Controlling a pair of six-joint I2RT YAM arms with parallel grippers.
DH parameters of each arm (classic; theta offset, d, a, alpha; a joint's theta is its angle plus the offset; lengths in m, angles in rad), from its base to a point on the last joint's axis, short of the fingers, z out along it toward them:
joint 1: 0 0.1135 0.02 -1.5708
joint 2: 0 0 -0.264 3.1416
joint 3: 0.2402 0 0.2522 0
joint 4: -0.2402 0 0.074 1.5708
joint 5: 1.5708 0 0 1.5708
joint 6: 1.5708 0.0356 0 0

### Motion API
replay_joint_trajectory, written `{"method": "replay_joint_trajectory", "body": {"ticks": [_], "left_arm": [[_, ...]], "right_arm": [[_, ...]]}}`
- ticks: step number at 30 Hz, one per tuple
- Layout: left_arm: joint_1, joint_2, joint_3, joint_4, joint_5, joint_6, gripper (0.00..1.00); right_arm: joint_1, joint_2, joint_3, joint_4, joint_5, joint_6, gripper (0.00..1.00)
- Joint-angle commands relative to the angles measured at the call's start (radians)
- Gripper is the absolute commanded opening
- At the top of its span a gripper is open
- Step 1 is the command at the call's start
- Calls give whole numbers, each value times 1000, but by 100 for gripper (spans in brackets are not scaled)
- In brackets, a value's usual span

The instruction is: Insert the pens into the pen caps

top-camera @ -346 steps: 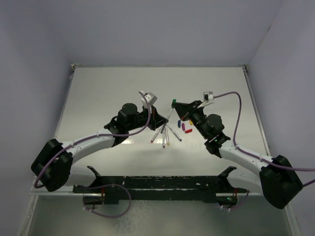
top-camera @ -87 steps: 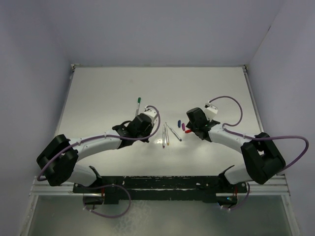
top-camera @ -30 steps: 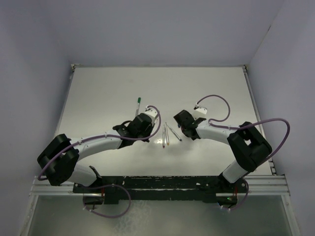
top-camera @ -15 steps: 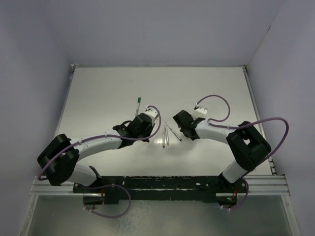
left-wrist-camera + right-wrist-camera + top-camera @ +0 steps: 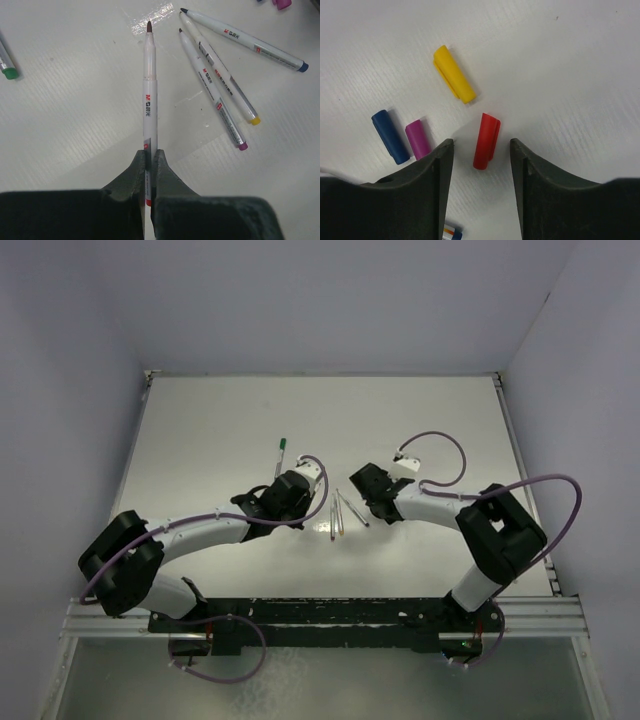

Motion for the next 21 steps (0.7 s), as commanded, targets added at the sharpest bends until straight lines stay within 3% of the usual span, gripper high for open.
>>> {"method": "replay_joint_trajectory", "body": {"ticks": [1,6,13,21], "left_arm": [[-4,-3,20,41,-3,4,0],[-4,-9,15,42,-2,3,0],[-4,-17,9,39,-8,0,0],[-3,-32,17,28,-17,4,0]], "right_arm": [[0,91,-13,-90,-56,29,53],[-2,107,-6,-87,-54,39,51],[-1,91,-29,-78,-80,40,33],[-1,3,-92,35,-148,-43,2]]}}
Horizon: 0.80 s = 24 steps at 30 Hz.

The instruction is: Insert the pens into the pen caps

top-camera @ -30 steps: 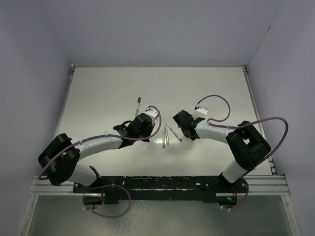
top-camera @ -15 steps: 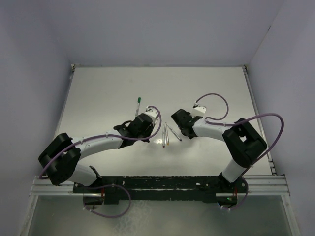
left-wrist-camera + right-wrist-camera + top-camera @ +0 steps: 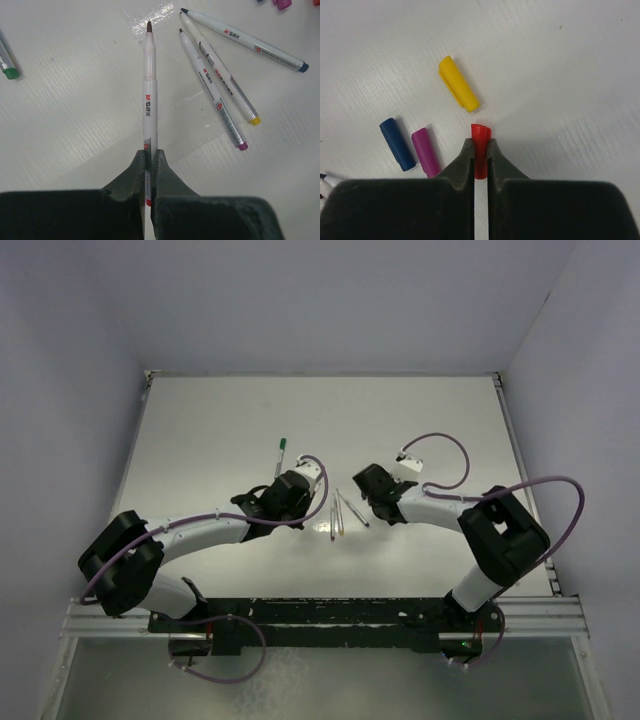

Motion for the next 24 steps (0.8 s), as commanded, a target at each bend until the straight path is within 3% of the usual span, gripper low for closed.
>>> {"method": "replay_joint_trajectory", "body": {"ticks": [1,16,24], "left_arm": [[-4,-34,17,27,-14,4,0],[-4,-83,5,67,19,11,0],[-3,-93,2,106,49,10,0]], "right_arm": [[2,-12,-75,-17,-170,-55,0],[1,-383,-119,149,-79,-247,0],[1,-476,-132,259,-63,-374,0]]}}
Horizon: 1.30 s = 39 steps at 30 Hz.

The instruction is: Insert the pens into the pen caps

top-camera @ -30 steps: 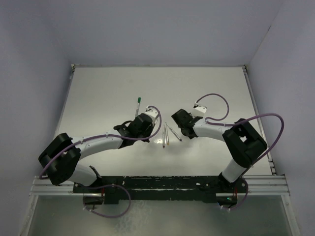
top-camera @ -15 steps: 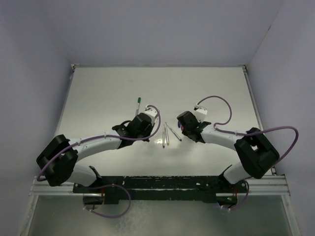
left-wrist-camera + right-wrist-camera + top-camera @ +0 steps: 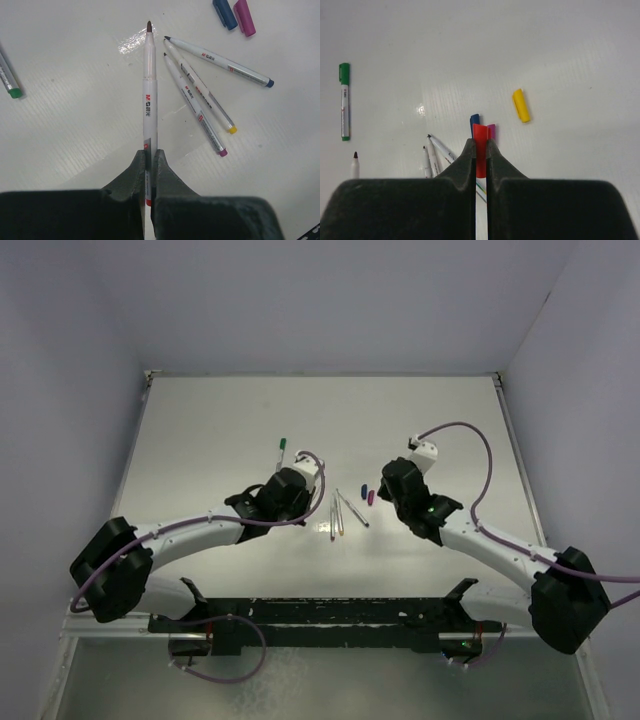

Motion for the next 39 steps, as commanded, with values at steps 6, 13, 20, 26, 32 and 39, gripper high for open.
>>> {"method": "replay_joint_trajectory", "body": {"ticks": [6,13,20,26,32,39], "left_arm": [[-3,-79,-26,171,81,13,0],[-1,-136,-77,304,147,9,0],[-1,-137,-82,397,219,-11,0],[-2,-142,-99,456,253,-23,0],[0,-149,-143,554,292,-40,0],[3,-119,-155,661,370,-65,0]], "right_arm": [[4,-41,-30,289,-6,-225,0],[2,-71,-72,501,-72,-343,0],[2,-94,-154,752,-235,-372,0],[1,-109,-210,917,-335,-374,0],[2,-105,-245,1035,-420,-356,0],[1,-72,-237,1132,-497,-353,0]]}}
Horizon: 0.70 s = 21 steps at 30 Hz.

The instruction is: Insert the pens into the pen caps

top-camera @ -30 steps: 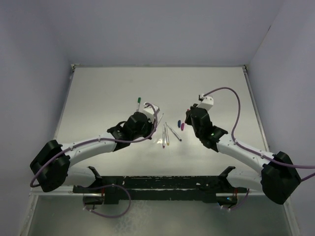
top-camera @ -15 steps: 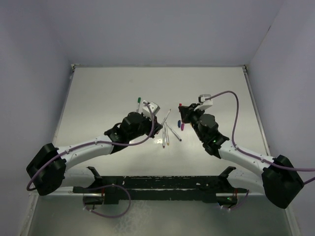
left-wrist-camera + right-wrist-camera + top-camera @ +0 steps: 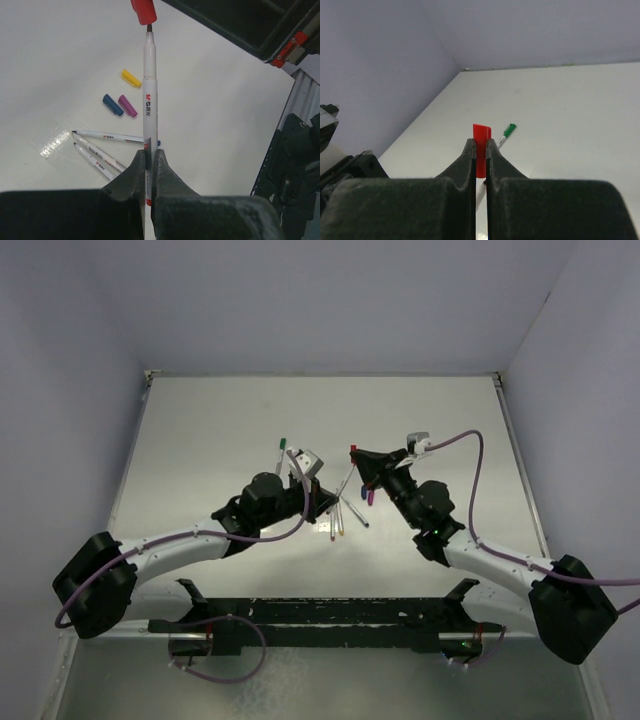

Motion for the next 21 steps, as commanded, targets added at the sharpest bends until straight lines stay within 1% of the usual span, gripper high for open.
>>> {"method": "replay_joint_trajectory", "body": {"ticks": [1,7,10,14,21], "left_arm": [[4,5,-11,164,74,-35,0],[7,12,-45,260,100,-76,0],[7,14,-49,258,101,-80,0],[8,0,-65,239,70,-91,0],[8,-50,-122,272,23,-104,0]], "right_arm": [[1,12,11,144,-73,0,0],[1,30,-22,230,-86,33,0],[1,30,-31,269,-74,33,0],[2,9,-20,271,-50,11,0],[2,-39,-29,287,-16,-6,0]]}}
